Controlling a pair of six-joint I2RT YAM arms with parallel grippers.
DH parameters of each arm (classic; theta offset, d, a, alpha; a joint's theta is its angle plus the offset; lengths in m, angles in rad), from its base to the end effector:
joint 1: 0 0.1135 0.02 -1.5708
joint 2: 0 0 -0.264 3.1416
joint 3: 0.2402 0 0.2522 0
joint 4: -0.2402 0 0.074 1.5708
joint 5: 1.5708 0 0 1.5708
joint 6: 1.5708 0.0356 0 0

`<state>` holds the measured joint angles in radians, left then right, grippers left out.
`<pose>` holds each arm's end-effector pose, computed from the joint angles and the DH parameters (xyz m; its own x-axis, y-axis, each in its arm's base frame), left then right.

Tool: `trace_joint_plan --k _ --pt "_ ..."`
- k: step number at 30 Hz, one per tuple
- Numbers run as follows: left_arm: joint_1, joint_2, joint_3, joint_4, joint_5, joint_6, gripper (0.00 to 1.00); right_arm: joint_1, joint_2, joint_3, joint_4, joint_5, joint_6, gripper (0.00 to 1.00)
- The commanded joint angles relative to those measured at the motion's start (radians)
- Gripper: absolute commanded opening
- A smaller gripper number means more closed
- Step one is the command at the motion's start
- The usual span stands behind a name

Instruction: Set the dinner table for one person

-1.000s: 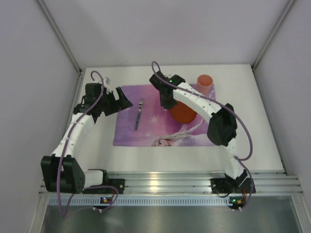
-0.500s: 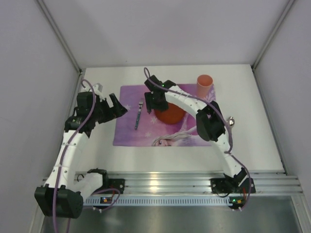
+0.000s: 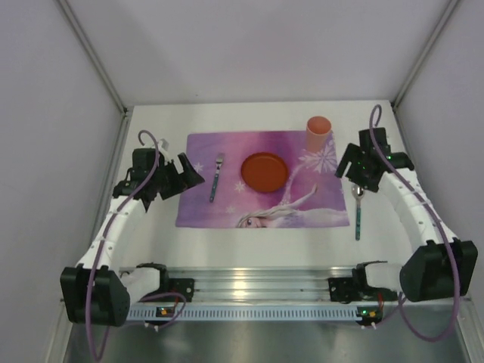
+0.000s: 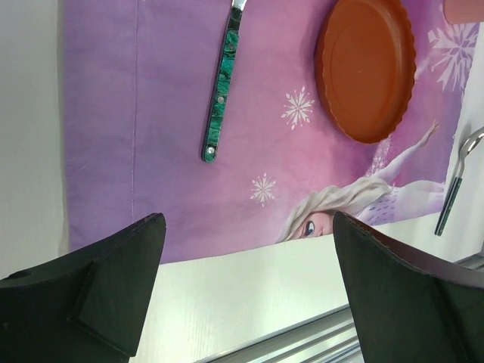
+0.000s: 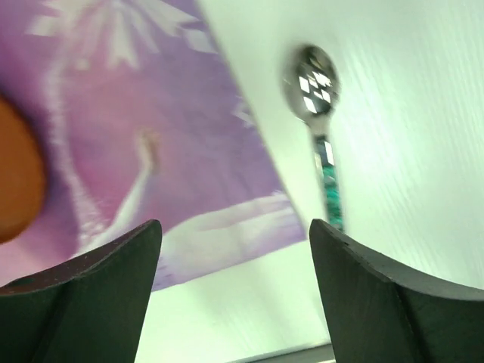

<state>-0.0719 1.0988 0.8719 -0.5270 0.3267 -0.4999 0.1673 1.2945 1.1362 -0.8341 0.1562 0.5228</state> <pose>0.2293 -0.0280 0.2783 -0.7436 -0.4016 -0.5345 -0.0627 0.8379 -0.5422 0.2563 0.0377 0.2967 -0.7556 0.3726 -0.5387 0.3424 0.9258 0.1601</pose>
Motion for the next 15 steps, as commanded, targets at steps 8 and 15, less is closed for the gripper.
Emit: trace_joint_plan --k 8,15 --pt "-0.019 0.108 0.027 0.137 0.074 0.004 0.97 -0.353 0.250 -0.237 0.102 -0.218 -0.067 0.66" --pt "-0.019 0.056 0.004 0.108 0.040 0.014 0.97 -0.371 0.371 -0.179 0.116 -0.159 -0.090 0.51"
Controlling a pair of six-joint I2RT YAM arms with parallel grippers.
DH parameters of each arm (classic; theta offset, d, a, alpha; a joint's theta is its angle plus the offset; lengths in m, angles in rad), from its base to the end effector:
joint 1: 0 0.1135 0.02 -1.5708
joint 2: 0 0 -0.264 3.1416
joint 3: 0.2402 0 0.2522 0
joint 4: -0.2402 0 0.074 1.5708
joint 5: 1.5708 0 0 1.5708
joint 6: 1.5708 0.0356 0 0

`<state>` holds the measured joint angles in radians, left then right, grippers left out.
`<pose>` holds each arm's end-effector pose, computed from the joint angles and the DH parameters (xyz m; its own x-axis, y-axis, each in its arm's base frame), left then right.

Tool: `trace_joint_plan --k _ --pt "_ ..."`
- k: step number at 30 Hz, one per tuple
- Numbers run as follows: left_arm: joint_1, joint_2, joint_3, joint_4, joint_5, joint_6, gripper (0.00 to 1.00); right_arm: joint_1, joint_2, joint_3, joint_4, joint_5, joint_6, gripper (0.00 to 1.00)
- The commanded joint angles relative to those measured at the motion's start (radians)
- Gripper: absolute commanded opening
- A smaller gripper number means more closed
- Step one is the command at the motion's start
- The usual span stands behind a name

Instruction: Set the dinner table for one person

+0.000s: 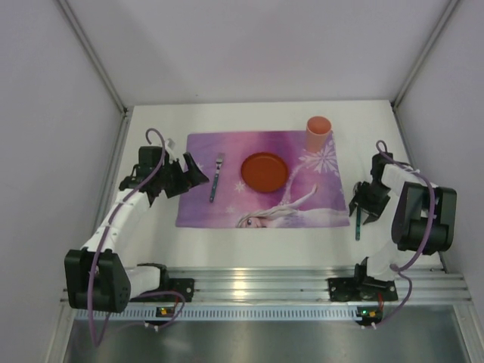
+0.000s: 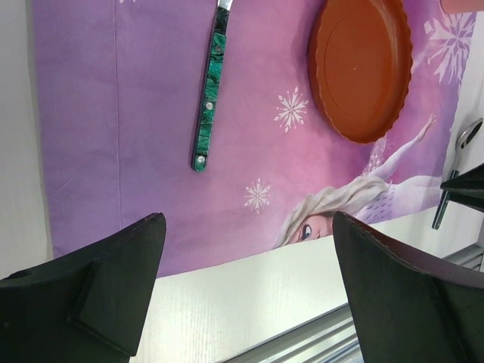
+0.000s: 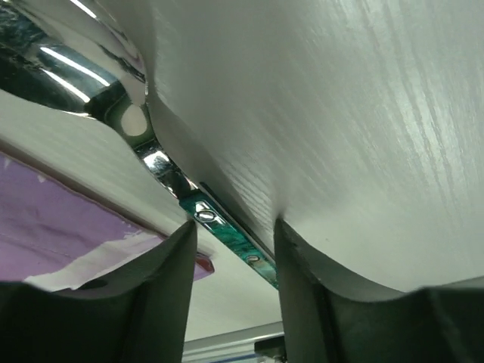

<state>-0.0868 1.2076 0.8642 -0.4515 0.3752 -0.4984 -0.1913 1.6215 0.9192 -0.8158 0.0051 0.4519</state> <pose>0.2500 -0.0349 0.2578 -0.7854 -0.3781 -0.4901 -0.0445 0.8242 -0.5645 0.2600 -0.0505 0.1553 -0.7988 0.5995 -0.0496 0.5994 0.8002 0.0184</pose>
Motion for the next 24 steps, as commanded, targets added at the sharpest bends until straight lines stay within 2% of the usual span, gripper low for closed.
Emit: trace_joint_plan --k 1,3,4,6,7,10,13,18,20,24 --pt "-0.004 -0.062 0.006 0.031 -0.010 0.008 0.97 -0.014 0.058 0.040 0.105 0.018 -0.022 0.41" --pt "-0.004 -0.089 -0.014 0.024 -0.018 0.003 0.97 -0.014 0.092 0.032 0.115 0.041 -0.028 0.32" --pt "-0.004 -0.097 -0.019 0.020 -0.021 0.000 0.96 -0.014 0.101 0.026 0.121 0.048 -0.032 0.20" --pt "-0.004 -0.118 -0.031 0.008 -0.027 -0.002 0.97 -0.014 0.126 0.021 0.124 0.078 -0.032 0.10" --pt "-0.004 -0.125 -0.033 0.005 -0.033 -0.002 0.97 -0.014 0.130 0.020 0.125 0.084 -0.033 0.00" --pt "-0.004 -0.137 -0.042 -0.004 -0.041 -0.003 0.96 -0.013 0.135 0.038 0.110 0.113 -0.033 0.00" --pt "-0.004 -0.137 -0.042 -0.003 -0.033 -0.011 0.96 -0.014 0.098 0.082 0.045 0.208 -0.019 0.00" --pt "-0.004 -0.120 -0.034 0.007 -0.036 -0.015 0.96 0.036 -0.103 0.179 -0.052 0.285 0.002 0.00" --pt "-0.005 -0.109 -0.027 0.011 -0.035 -0.017 0.97 0.136 -0.174 0.242 -0.088 0.334 0.004 0.00" --pt "-0.005 -0.083 -0.007 0.016 -0.032 -0.020 0.96 0.358 -0.203 0.316 -0.131 0.335 0.040 0.00"
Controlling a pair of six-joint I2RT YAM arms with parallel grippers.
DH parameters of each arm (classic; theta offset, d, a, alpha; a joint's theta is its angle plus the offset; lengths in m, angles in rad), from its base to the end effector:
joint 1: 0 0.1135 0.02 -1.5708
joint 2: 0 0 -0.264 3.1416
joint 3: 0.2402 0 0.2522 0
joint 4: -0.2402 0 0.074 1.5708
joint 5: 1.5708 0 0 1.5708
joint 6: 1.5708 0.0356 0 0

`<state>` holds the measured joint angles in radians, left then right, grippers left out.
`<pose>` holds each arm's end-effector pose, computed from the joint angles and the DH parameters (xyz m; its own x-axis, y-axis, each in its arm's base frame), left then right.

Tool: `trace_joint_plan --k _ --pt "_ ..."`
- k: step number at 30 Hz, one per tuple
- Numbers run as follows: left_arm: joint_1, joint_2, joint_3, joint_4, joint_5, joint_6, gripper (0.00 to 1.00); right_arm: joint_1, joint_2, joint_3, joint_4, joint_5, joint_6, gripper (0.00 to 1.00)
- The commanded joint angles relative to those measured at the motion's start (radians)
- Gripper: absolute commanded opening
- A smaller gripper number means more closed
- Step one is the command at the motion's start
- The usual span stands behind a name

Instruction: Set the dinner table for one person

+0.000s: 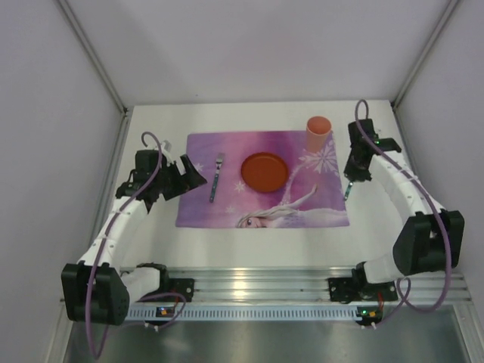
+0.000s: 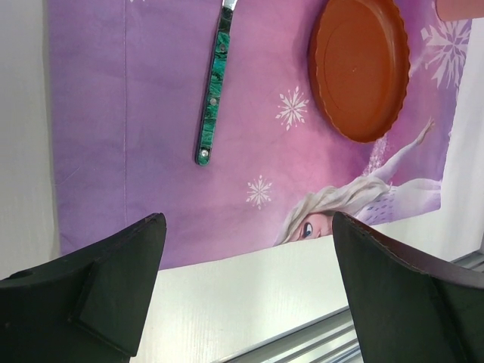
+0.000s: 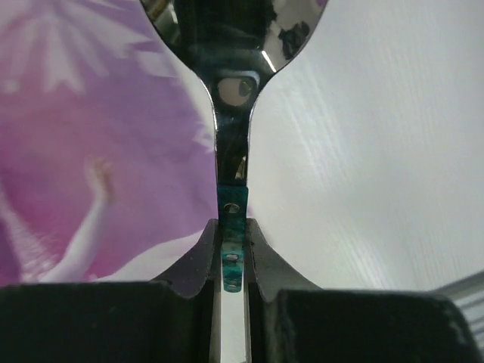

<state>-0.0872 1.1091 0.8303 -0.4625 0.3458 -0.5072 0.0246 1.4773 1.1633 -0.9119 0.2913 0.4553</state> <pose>0.2318 -0.0324 0.2675 -0.7488 -0.3933 -0.5336 -0.0374 0.8288 -0.5583 0.2836 -0.0033 0.2560 -0.8127 0.4013 -0.4225 0.4797 0.8723 -0.0941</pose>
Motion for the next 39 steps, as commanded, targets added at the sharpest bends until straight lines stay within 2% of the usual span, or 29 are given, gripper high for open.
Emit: trace_joint_plan --k 1,4,7,10,20,26,27,28,31,34,36,39 --pt "-0.005 0.018 0.030 0.027 -0.002 -0.014 0.96 0.225 -0.058 0.078 -0.033 0.042 0.049 0.00" --pt "-0.005 0.018 0.049 0.019 -0.007 -0.016 0.96 0.345 -0.045 0.046 0.019 -0.003 0.105 0.00" --pt "-0.005 0.005 0.058 0.007 -0.013 -0.019 0.96 0.414 0.017 0.010 0.092 -0.084 0.115 0.00" --pt "-0.006 -0.020 0.059 -0.017 -0.024 -0.024 0.96 0.451 0.142 0.024 0.125 -0.070 0.086 0.00" --pt "-0.006 -0.140 0.043 -0.108 -0.071 -0.031 0.96 0.451 0.369 0.191 0.162 -0.044 0.019 0.00" --pt "-0.006 -0.166 0.049 -0.149 -0.091 -0.028 0.96 0.451 0.442 0.291 0.142 -0.024 -0.010 0.00" --pt "-0.006 -0.166 0.050 -0.159 -0.091 -0.028 0.96 0.452 0.448 0.302 0.133 -0.024 -0.012 0.04" --pt "-0.006 -0.166 0.058 -0.163 -0.094 -0.027 0.96 0.451 0.449 0.300 0.121 -0.026 -0.010 0.29" --pt "-0.006 -0.166 0.073 -0.177 -0.102 -0.025 0.96 0.454 0.398 0.251 0.120 -0.021 -0.004 0.67" --pt "-0.006 -0.161 0.088 -0.182 -0.106 -0.027 0.96 0.463 0.278 0.184 0.119 -0.018 -0.007 0.77" --pt "-0.006 -0.152 0.098 -0.191 -0.110 -0.025 0.96 0.474 0.192 0.138 0.116 -0.026 -0.013 0.77" --pt "-0.006 -0.140 0.122 -0.206 -0.128 -0.011 0.96 0.509 -0.032 0.083 0.116 -0.044 -0.026 0.78"
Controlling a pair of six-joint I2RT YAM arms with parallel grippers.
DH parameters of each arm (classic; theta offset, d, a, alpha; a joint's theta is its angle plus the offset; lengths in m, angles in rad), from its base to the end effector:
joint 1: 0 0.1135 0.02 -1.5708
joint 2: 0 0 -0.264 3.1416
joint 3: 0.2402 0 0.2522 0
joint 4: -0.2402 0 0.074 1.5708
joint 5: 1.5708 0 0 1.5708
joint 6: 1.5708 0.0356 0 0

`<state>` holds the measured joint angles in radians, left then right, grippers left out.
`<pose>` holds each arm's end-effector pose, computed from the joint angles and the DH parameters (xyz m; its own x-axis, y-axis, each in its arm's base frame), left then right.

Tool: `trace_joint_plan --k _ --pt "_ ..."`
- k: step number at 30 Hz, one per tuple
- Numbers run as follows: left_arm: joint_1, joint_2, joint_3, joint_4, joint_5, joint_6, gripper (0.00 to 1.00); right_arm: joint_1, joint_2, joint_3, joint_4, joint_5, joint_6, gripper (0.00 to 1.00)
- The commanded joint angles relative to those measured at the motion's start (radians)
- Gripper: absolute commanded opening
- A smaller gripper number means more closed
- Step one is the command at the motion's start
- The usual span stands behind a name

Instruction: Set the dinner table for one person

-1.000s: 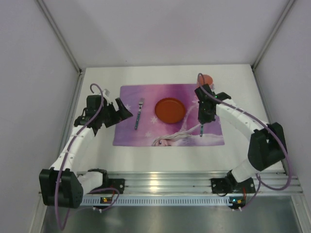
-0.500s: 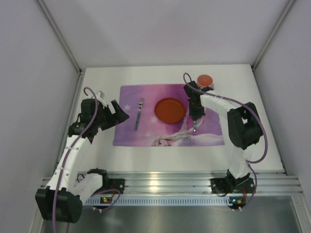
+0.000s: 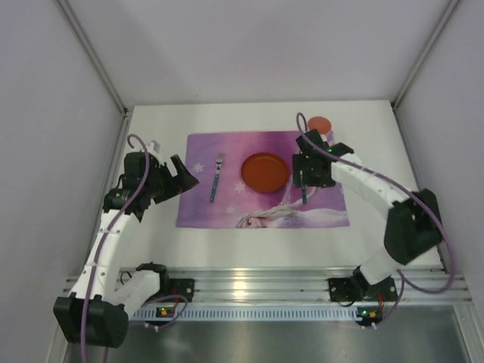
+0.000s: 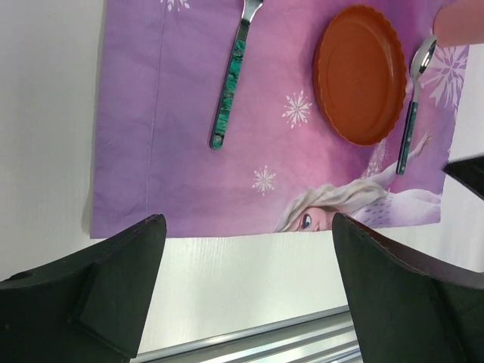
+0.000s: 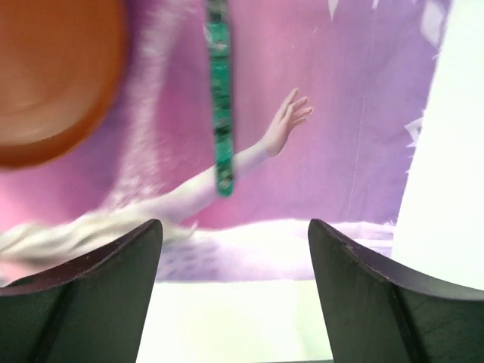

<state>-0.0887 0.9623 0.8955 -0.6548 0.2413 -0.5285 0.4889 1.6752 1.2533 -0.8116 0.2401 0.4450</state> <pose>0.1975 -0.0261 0.3019 -0.7017 -0.4291 -0.5687 -0.1032 0.8510 -0.5149 0.2966 0.1482 0.2280 -0.9184 -0.0150 -0.3953 0.0096 0.9981 -0.0601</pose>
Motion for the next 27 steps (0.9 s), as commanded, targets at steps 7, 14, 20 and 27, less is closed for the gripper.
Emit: trace_joint_plan --k 7,14,20,27 --pt "-0.005 0.058 0.157 -0.068 -0.108 0.044 0.97 0.099 -0.887 -0.205 0.071 0.006 0.102 1.00" --pt "-0.005 0.095 0.290 -0.007 -0.211 0.093 0.98 0.096 -1.310 -0.486 0.071 -0.011 0.199 1.00" --pt "-0.011 -0.142 0.015 0.334 -0.346 0.304 0.99 0.096 -1.375 -0.509 -0.055 -0.071 0.299 1.00" --pt "-0.011 -0.465 -0.337 0.589 -0.287 0.412 0.99 0.096 -1.350 -0.488 -0.074 -0.044 0.278 1.00"
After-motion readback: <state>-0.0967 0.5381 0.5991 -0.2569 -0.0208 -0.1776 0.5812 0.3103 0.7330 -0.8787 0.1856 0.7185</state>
